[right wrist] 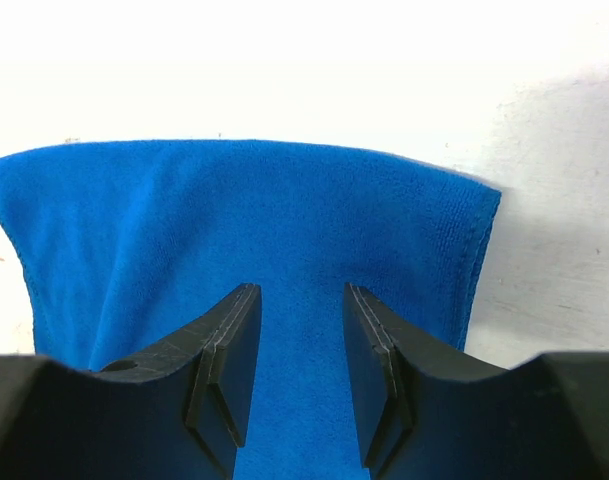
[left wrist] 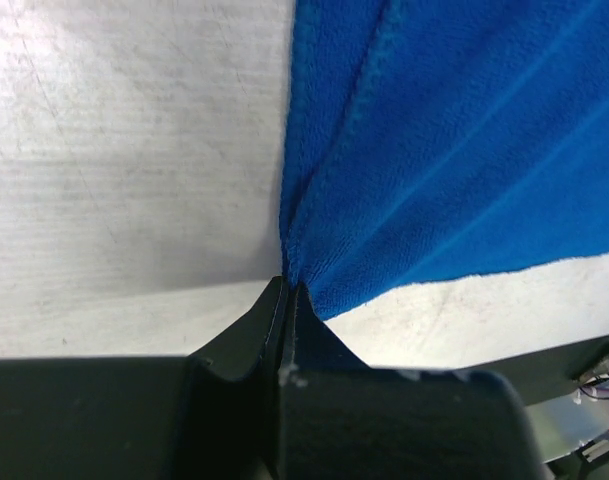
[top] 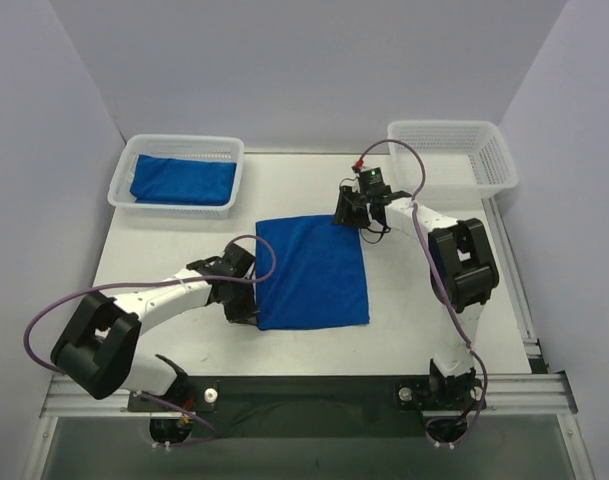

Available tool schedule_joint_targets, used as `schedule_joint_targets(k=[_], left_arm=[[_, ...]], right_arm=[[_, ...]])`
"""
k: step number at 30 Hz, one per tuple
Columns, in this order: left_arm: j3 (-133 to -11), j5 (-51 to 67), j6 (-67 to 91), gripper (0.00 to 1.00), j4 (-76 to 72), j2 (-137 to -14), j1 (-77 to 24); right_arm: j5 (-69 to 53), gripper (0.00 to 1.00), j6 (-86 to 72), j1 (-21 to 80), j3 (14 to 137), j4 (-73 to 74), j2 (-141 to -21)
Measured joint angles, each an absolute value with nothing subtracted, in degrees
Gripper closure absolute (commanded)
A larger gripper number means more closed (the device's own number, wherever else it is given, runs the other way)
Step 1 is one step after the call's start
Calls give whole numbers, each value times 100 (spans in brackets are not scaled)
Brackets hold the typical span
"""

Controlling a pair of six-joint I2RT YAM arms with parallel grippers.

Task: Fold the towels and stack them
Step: Fold the towel

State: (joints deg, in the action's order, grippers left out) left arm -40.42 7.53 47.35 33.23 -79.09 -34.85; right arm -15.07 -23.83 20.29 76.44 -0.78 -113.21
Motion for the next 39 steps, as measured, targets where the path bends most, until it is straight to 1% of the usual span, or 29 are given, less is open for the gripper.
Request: schedule_joint_targets(k=[4, 7, 11, 16, 19, 20, 26, 36, 39], left_arm=[[-4042, 685, 4735, 100, 3159, -8180, -3485], [-4042, 666, 4731, 100, 3098, -8187, -3485], [-4040, 576, 4735, 100, 3081, -8082, -3485], [-4040, 489, 4737, 100, 3037, -7824, -3485], [-4040, 491, 4740, 99, 3026, -7808, -3487], [-4040, 491, 4740, 99, 3026, -7808, -3489], [-4036, 493, 4744, 99, 3035, -7791, -3494], [-3997, 565, 4777, 98, 3068, -7762, -3494], [-3879, 602, 4772, 96, 3087, -7760, -3494]], right_arm=[[-1542, 61, -2300, 2038, 7448, -73, -11253], [-1522, 61, -2193, 2073, 7096, 108, -10973], [-1481, 61, -2093, 2171, 6632, 414, -10368], [-1253, 62, -2134, 2467, 5806, 666, -9253], [-1116, 67, -2193, 2648, 5352, 952, -8619], [-1107, 74, -2235, 2703, 5183, 1007, -8420], [-1061, 80, -2571, 3055, 4340, 1455, -7596], [-1085, 82, -3024, 3203, 3671, 1529, -7500], [-1087, 82, -3111, 3203, 3500, 1527, -7500]])
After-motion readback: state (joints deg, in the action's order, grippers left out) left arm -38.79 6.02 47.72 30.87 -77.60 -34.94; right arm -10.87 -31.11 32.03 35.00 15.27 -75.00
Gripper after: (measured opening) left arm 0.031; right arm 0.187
